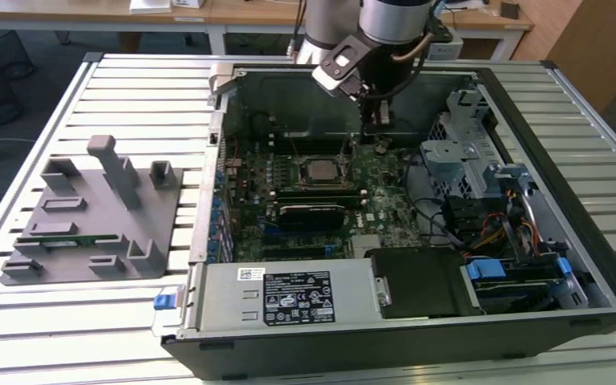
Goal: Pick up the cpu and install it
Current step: 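Close the cpu cover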
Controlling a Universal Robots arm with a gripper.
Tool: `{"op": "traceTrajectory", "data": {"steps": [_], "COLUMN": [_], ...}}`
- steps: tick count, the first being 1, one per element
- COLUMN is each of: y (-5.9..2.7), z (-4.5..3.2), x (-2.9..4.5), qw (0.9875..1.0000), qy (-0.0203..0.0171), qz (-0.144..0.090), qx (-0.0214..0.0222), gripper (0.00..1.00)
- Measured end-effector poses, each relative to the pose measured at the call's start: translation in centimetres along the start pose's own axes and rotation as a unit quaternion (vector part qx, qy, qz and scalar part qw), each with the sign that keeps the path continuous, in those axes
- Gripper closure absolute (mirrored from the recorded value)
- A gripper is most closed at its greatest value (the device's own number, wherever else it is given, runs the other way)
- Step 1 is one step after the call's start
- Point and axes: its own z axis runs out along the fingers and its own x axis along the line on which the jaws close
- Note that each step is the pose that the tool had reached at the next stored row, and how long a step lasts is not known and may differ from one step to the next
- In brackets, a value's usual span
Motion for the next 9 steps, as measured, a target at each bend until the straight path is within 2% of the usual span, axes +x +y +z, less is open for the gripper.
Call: {"op": "traceTrajectory", "data": {"steps": [9], "y": [0.22], "z": [1.37], "x": [0.25], "qw": [1.0000], "qy": [0.0010], "qz": [0.000], "qx": [0.0000], "gripper": [0.89]}}
